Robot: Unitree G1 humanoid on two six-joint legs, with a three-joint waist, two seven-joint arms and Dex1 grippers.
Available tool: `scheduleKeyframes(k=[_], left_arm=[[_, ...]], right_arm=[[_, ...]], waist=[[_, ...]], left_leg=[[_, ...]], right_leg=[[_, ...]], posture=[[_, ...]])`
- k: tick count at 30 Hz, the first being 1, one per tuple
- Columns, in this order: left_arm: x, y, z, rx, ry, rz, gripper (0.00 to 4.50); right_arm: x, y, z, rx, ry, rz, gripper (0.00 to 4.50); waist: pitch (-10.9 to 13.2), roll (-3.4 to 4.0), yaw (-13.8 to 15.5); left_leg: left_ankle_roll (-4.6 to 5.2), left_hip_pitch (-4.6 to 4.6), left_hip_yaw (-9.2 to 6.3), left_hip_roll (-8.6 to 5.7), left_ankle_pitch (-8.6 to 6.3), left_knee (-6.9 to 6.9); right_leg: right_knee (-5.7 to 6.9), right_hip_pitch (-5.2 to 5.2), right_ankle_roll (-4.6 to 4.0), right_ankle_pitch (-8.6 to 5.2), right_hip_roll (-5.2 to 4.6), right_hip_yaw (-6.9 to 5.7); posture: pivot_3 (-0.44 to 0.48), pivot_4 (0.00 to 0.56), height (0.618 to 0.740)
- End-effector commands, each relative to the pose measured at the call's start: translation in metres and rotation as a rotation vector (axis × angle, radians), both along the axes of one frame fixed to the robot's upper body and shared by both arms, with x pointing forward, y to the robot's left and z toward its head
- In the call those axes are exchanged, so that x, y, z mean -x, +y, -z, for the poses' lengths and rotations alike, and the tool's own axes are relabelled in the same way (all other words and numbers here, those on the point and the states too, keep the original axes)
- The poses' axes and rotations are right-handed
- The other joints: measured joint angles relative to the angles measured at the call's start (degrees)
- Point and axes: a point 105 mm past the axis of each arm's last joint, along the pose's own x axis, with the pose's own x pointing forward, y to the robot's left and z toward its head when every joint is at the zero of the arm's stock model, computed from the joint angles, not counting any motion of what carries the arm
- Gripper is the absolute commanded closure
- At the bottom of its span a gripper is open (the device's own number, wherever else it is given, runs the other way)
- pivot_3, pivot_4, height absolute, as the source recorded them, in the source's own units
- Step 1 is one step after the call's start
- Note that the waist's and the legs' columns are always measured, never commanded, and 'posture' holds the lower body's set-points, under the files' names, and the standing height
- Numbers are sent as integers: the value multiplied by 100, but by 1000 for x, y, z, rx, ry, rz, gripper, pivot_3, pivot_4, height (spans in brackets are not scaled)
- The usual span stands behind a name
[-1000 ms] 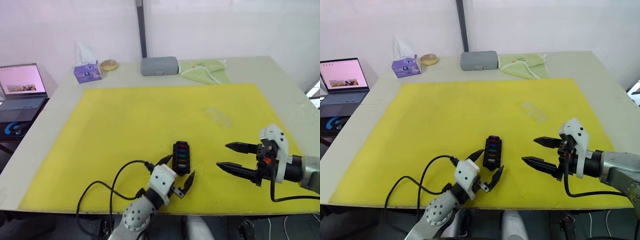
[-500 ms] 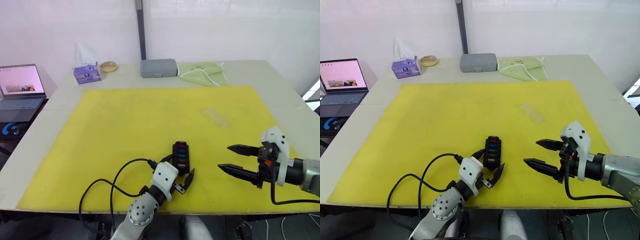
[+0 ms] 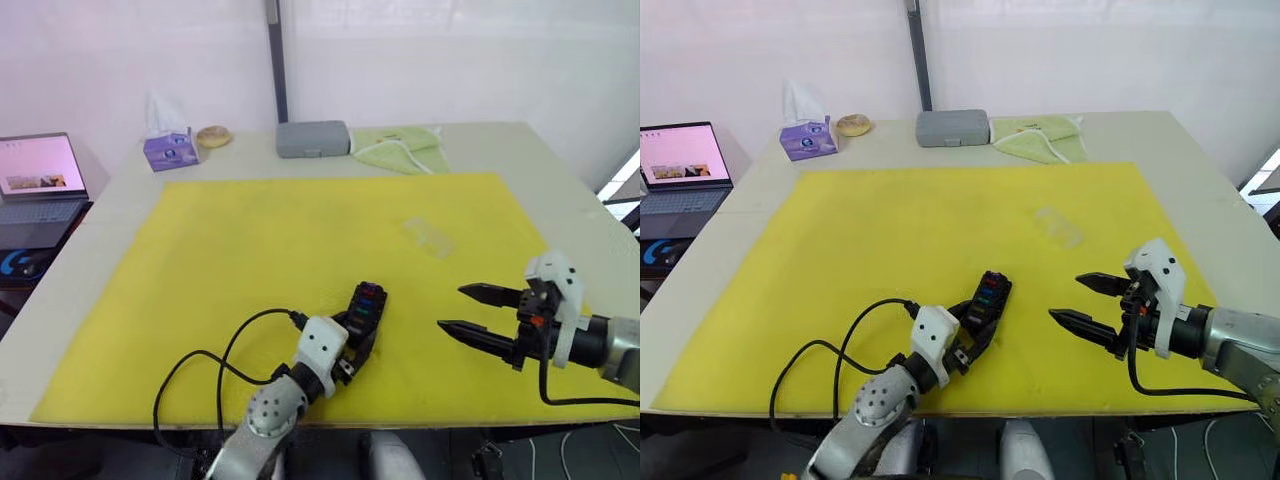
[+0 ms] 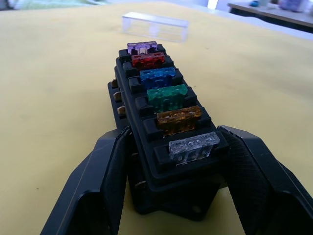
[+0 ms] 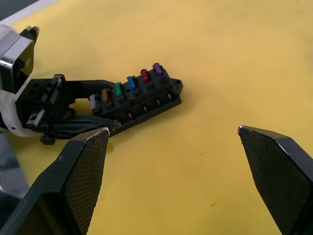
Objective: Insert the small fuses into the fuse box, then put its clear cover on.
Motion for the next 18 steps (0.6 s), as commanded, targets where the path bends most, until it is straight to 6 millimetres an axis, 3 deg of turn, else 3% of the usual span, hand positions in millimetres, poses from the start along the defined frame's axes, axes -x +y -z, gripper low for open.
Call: scheduleKeyframes(k=[1, 4, 8, 14, 18], left_arm=[[-3, 10, -25, 28, -57, 243, 2169], [-10, 23, -31, -56, -85, 445, 2169], [-54, 51, -46, -145, -165, 405, 2169], [-92, 58, -64, -218, -199, 528, 2169], [-89, 52, -60, -270, -155, 752, 2169]], right_arm=[[-5, 5, -14, -44, -63, 7, 0], [-5, 18, -15, -77, -62, -19, 0], [0, 38, -15, -145, -80, -65, 0], [1, 57, 0, -212, -121, -43, 0], [5, 61, 6, -224, -123, -16, 0]], waist=[[-5, 8, 5], [-7, 12, 20], [-4, 6, 34], [3, -7, 77], [8, -16, 74]], left_leg=[[0, -1, 1, 3, 0, 0], [0, -8, 6, 5, 0, 1], [0, -54, -2, -1, 0, 6], [-1, -82, -9, -8, 2, 18], [-2, -85, -9, -9, 2, 17]], right_leg=[[1, -2, -3, 1, 5, -1], [3, -9, -7, 0, 9, -2], [-6, -35, -2, 2, -3, -7], [5, -60, 17, 12, -3, -19], [5, -63, 17, 13, 1, -22]], posture=[[0, 150, 740], [0, 150, 740], [0, 150, 740], [0, 150, 740], [0, 150, 740]])
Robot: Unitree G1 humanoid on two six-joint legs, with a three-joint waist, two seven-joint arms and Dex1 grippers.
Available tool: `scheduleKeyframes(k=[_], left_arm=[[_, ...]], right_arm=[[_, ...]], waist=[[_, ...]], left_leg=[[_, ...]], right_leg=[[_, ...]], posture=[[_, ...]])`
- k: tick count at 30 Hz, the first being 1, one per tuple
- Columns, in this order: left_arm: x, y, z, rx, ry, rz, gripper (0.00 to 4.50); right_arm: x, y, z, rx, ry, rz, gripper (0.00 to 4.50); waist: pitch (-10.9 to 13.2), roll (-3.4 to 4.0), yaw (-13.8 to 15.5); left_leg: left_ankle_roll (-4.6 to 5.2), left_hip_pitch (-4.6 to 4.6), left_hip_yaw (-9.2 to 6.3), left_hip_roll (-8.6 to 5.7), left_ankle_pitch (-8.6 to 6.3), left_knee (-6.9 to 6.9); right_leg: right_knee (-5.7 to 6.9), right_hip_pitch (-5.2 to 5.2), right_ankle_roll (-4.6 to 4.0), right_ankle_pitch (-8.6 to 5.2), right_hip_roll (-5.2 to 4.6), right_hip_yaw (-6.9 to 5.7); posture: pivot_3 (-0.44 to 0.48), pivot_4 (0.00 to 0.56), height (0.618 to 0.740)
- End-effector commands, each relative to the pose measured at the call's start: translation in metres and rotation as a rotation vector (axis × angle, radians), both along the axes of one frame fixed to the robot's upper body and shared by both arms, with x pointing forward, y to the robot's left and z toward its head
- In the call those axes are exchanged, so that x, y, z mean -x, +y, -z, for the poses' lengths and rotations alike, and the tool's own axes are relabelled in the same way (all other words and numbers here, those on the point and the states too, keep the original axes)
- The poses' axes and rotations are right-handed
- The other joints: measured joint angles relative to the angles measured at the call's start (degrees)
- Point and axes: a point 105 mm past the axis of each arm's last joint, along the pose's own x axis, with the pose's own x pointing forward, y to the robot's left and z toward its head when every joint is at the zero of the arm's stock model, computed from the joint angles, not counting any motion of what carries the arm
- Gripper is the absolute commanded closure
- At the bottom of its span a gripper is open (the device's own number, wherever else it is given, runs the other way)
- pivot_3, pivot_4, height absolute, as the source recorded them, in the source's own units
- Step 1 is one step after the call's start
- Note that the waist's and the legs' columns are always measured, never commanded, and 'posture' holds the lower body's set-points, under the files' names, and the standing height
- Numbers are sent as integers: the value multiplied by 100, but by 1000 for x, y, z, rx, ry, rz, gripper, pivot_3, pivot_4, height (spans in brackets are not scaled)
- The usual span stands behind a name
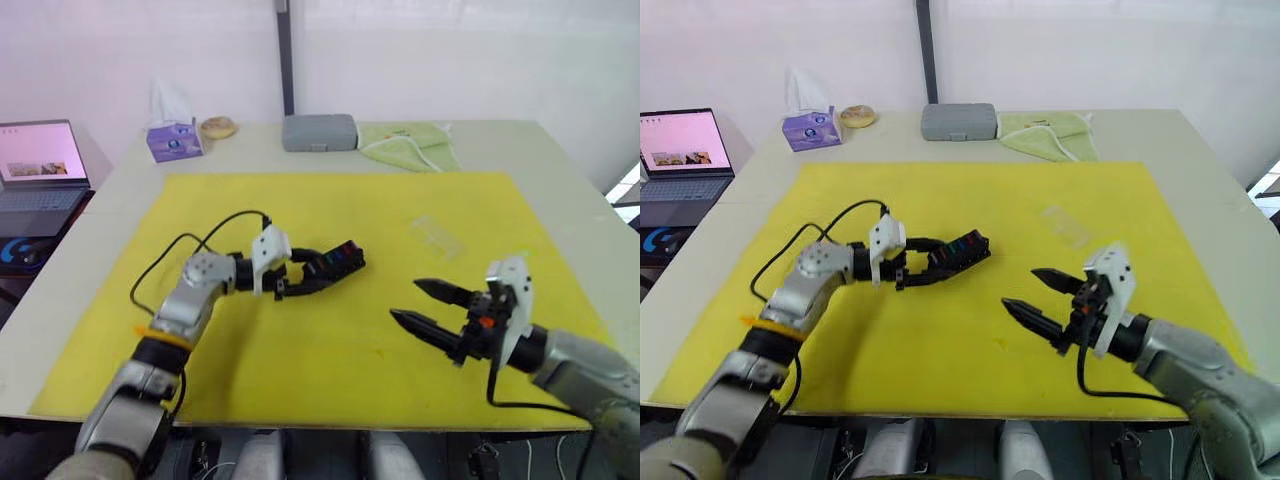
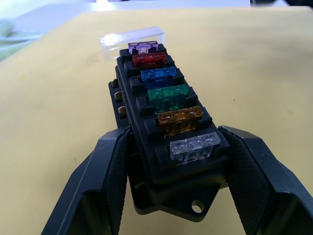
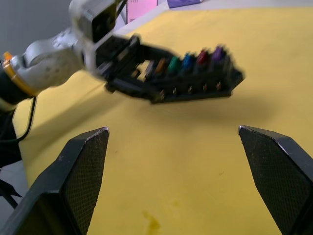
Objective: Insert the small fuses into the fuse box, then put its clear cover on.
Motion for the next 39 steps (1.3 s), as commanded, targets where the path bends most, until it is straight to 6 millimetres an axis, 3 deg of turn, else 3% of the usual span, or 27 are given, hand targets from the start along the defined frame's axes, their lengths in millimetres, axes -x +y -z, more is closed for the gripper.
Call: scheduleKeyframes(k=[1, 9, 11, 14, 23, 29, 34, 39], left_arm=[[11, -5, 3, -56, 29, 196, 2169], [4, -17, 32, -185, 72, 312, 2169], [0, -20, 34, -181, 72, 290, 1143], [-3, -23, 34, -168, 77, 284, 70], [-5, 7, 31, -153, 58, 210, 70], [2, 15, 35, -85, 48, 103, 70], [10, 12, 46, -68, 68, 54, 70], [24, 2, 51, -82, 110, 114, 70]], right_arm=[[6, 4, -9, 8, -70, 22, 0], [14, -12, -9, 45, -59, 110, 0], [12, -14, -11, 58, -69, 130, 0], [9, -17, -10, 77, -76, 147, 0], [0, -27, -11, 117, -93, 161, 0], [-4, -26, -12, 107, -100, 149, 0], [-9, -26, -10, 105, -94, 136, 0], [-12, -28, -13, 109, -89, 133, 0]], waist=[[2, -3, -19], [26, -44, -59], [26, -44, -53], [26, -45, -59], [26, -44, -87], [26, -44, -66], [24, -40, -69], [23, -39, -68]], left_leg=[[0, 0, 1, 0, 0, -1], [1, 1, -8, 0, 0, 4], [1, 1, -8, 1, 0, 4], [1, 2, -8, 1, 0, 6], [1, 4, -10, 8, 0, 3], [1, 4, -23, 15, 0, 4], [1, 7, -24, 22, 0, 2], [1, 8, -21, 16, 0, 2]], right_leg=[[0, -1, 0, 0, -1, 1], [37, -13, 0, -1, 2, -2], [41, -14, 1, 0, 1, -2], [43, -14, 2, 0, 0, -1], [56, -22, 3, 1, 7, -1], [58, -22, 4, 1, 2, 0], [60, -21, 4, 1, 2, 1], [59, -21, 4, 1, 2, 2]], posture=[[0, 150, 740], [0, 150, 740], [0, 150, 740], [0, 150, 740], [0, 150, 740], [0, 150, 740], [0, 150, 740], [0, 150, 740]])
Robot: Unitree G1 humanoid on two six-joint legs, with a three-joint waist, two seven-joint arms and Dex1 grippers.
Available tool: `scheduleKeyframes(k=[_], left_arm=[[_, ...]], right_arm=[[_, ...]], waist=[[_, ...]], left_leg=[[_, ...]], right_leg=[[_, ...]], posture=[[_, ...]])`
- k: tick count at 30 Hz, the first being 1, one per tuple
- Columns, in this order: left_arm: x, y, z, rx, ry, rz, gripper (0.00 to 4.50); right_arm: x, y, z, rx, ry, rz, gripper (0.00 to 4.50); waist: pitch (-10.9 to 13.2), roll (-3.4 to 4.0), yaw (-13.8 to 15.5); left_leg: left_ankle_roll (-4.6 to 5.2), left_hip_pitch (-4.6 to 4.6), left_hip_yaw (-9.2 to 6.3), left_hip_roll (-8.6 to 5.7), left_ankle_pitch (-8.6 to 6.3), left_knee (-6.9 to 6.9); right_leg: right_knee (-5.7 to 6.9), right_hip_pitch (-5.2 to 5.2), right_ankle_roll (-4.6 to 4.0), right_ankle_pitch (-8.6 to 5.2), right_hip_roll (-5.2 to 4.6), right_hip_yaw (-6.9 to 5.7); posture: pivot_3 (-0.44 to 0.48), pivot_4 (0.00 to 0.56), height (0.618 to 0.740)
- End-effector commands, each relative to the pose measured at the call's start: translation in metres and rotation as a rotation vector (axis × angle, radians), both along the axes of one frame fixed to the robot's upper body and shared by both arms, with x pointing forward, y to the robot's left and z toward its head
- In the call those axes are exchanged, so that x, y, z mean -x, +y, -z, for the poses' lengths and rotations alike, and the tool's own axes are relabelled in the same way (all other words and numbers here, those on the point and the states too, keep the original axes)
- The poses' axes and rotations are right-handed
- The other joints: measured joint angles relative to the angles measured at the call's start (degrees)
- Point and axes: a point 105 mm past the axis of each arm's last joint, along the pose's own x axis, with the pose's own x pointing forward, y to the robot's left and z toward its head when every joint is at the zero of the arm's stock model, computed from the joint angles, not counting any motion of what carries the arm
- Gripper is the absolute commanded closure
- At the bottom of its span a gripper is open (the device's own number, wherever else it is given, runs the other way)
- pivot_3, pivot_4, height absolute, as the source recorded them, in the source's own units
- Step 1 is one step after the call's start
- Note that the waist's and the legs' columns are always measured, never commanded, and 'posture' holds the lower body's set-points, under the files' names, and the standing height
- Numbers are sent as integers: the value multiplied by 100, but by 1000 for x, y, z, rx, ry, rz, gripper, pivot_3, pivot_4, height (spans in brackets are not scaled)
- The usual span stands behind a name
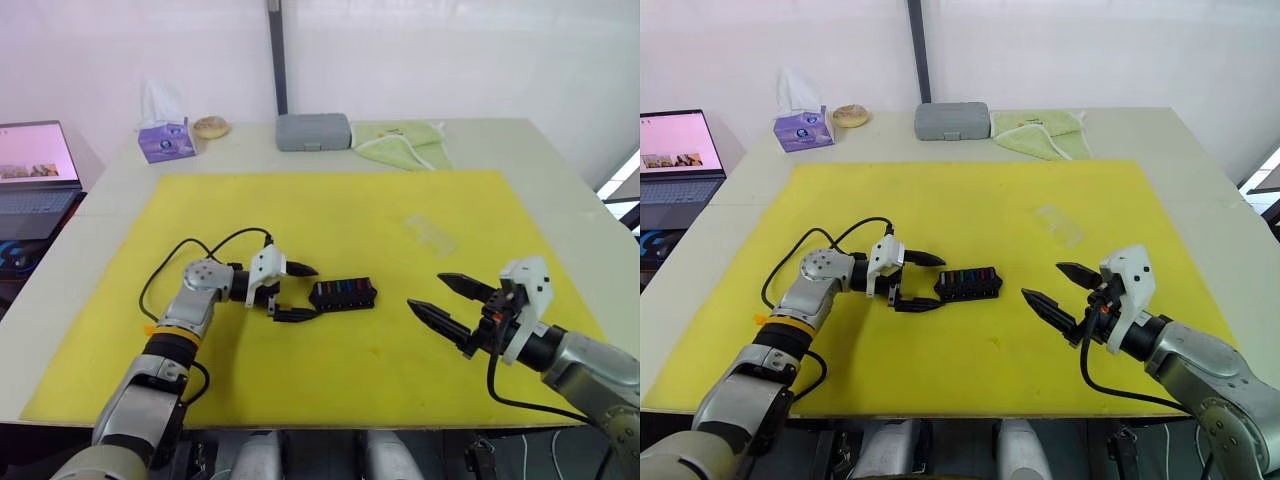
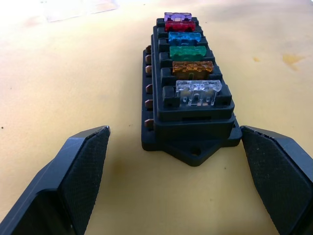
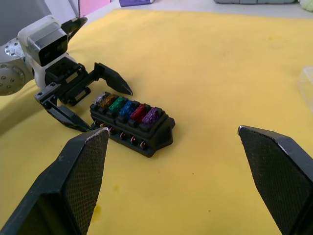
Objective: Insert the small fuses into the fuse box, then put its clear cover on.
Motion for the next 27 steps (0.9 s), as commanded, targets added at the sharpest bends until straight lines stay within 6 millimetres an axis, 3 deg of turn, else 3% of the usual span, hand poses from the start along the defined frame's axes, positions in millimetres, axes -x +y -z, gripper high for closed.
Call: scheduleKeyframes(k=[1, 13, 17, 20, 22, 27], left_arm=[[12, -10, 6, -5, 35, 51, 70], [3, -19, 29, -72, 41, -95, 70], [0, -22, 34, -86, 67, -140, 70], [1, -27, 35, -80, 72, -135, 863], [0, -29, 35, -71, 76, -138, 1815], [1, -37, 34, -59, 71, -129, 1920]], right_arm=[[0, 0, -8, 17, -25, -16, 0], [-6, -5, -20, 67, -6, 48, 0], [-13, -3, -41, 26, -20, 27, 0], [-38, -10, -63, 83, 3, 51, 0], [-60, -14, -77, 163, -6, 84, 0], [-103, -25, -82, 358, 52, 125, 0]], waist=[[0, 0, 3], [-9, 15, 14], [-14, 24, 37], [-14, 31, 19], [-15, 33, 7], [-19, 39, 72]], left_leg=[[0, 0, 0, 0, 0, 0], [0, 5, 0, -4, 0, 1], [0, 18, -1, -5, 0, 3], [0, 56, 5, -1, 0, -1], [0, 72, 13, -4, 0, -4], [0, 80, 16, -2, 0, -18]], right_leg=[[0, 0, 0, 0, 0, 0], [-1, 8, 0, 0, -5, 1], [-3, 27, -2, -1, -11, 1], [-14, 65, -23, -13, -16, 4], [-18, 77, -26, -14, -27, 10], [-33, 81, -28, -15, -30, 8]], posture=[[0, 150, 740], [0, 150, 740], [0, 150, 740], [0, 150, 740], [0, 150, 740], [0, 150, 740]])
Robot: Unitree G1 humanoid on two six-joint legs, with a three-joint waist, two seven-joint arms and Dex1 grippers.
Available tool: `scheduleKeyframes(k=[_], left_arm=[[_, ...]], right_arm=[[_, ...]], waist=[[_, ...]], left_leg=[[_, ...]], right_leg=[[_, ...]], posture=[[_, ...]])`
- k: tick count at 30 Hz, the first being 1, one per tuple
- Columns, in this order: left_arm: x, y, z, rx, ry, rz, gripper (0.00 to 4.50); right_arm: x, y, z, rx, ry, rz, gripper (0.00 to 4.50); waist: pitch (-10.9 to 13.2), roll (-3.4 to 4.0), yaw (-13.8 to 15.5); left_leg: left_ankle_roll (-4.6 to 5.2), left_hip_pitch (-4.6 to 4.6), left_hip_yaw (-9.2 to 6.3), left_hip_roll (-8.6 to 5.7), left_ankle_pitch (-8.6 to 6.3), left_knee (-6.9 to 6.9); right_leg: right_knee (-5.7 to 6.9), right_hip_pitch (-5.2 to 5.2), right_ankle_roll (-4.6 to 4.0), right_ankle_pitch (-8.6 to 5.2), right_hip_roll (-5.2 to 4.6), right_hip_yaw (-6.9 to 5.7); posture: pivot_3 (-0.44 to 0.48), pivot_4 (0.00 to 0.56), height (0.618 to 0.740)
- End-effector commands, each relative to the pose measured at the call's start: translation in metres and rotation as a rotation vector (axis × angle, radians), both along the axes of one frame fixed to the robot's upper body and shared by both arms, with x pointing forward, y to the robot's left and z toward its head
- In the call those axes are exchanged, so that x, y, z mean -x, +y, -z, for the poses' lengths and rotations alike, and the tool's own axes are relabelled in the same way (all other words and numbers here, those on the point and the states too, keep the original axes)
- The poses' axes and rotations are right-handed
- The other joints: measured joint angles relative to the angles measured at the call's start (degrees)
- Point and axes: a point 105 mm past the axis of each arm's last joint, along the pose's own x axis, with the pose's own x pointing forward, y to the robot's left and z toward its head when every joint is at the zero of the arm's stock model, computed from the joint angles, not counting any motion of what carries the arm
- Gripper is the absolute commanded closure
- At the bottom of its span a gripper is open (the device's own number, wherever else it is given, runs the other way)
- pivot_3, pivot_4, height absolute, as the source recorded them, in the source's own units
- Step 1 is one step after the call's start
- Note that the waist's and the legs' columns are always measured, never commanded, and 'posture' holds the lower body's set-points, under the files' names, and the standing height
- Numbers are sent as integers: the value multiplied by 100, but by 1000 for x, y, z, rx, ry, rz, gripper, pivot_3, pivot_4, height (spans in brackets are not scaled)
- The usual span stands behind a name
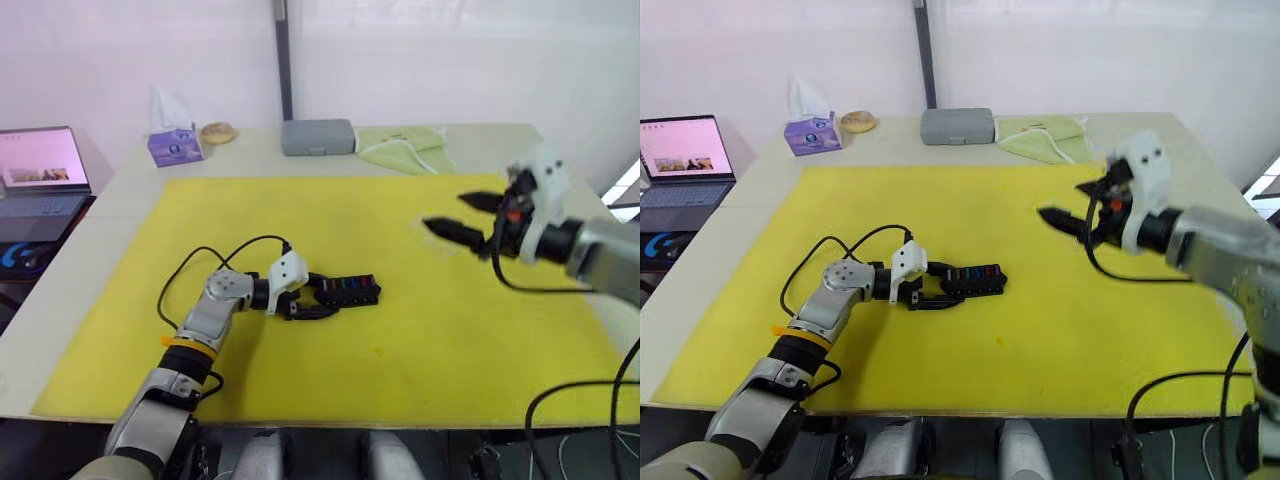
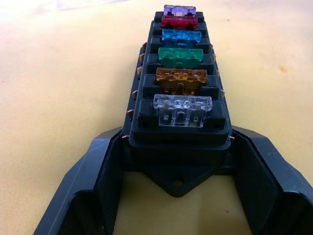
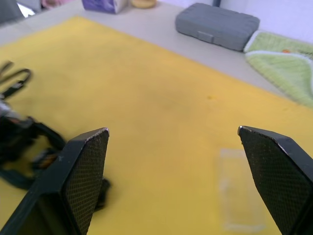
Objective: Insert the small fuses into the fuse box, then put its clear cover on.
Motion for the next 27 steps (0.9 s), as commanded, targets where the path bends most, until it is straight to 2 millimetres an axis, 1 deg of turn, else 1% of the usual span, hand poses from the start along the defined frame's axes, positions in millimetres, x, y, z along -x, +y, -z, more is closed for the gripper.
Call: scheduleKeyframes(k=[1, 5, 7, 9, 11, 12, 14, 18, 24, 27], left_arm=[[3, -8, 20, -50, 36, -10, 1920], [4, -15, 18, -50, 2, 12, 1920], [5, -18, 17, -47, -9, 19, 1920], [5, -18, 17, -47, -20, 24, 1920], [7, -17, 17, -50, -23, 37, 1920], [8, -16, 17, -50, -22, 47, 1920], [9, -16, 16, -51, -23, 53, 1920], [9, -16, 16, -50, -25, 50, 1920], [10, -14, 16, -43, -21, 46, 1920], [10, -14, 17, -39, -18, 42, 1920]], right_arm=[[-31, -12, 12, 132, 105, 54, 0], [-60, -21, 30, 244, 219, 82, 0], [-73, -23, 33, 309, 229, 80, 0], [-83, -20, 34, 343, 243, 64, 0], [-91, -23, 45, 384, 299, 60, 0], [-94, -26, 51, 404, 321, 62, 0], [-97, -30, 58, 414, 357, 56, 0], [-99, -35, 64, 429, 395, 47, 0], [-96, -42, 61, 421, 433, 37, 0], [-96, -47, 68, 427, 447, 54, 0]], waist=[[-2, 4, 26], [-2, 7, 84], [-4, 9, 82], [-5, 11, 81], [-5, 14, 77], [-5, 14, 76], [-5, 14, 83], [-4, 15, 74], [-4, 16, 39], [-4, 16, 33]], left_leg=[[0, -2, 7, 0, 0, 0], [0, -17, 17, -7, 0, 2], [-1, -32, 18, -20, 0, 3], [-3, -56, 16, -38, 2, 8], [-23, -84, 17, -71, 14, 10], [-28, -88, 18, -81, 17, 10], [-29, -88, 18, -95, 18, 14], [-29, -91, 16, -107, 18, 12], [-29, -88, 15, -107, 18, 12], [-29, -88, 14, -107, 18, 11]], right_leg=[[0, -5, -1, 1, -3, 2], [0, -22, -1, 2, -13, 6], [0, -34, 1, 2, -27, 2], [4, -54, 3, 4, -41, 0], [26, -92, 24, 15, -71, -1], [26, -94, 27, 17, -78, -2], [23, -86, 29, 17, -84, -3], [20, -82, 29, 18, -91, -3], [25, -85, 31, 18, -89, -7], [25, -87, 31, 18, -89, -7]], posture=[[0, 150, 740], [0, 150, 740], [0, 150, 740], [0, 150, 740], [0, 150, 740], [0, 150, 740], [0, 150, 740], [0, 150, 740], [0, 150, 740], [0, 150, 740]])
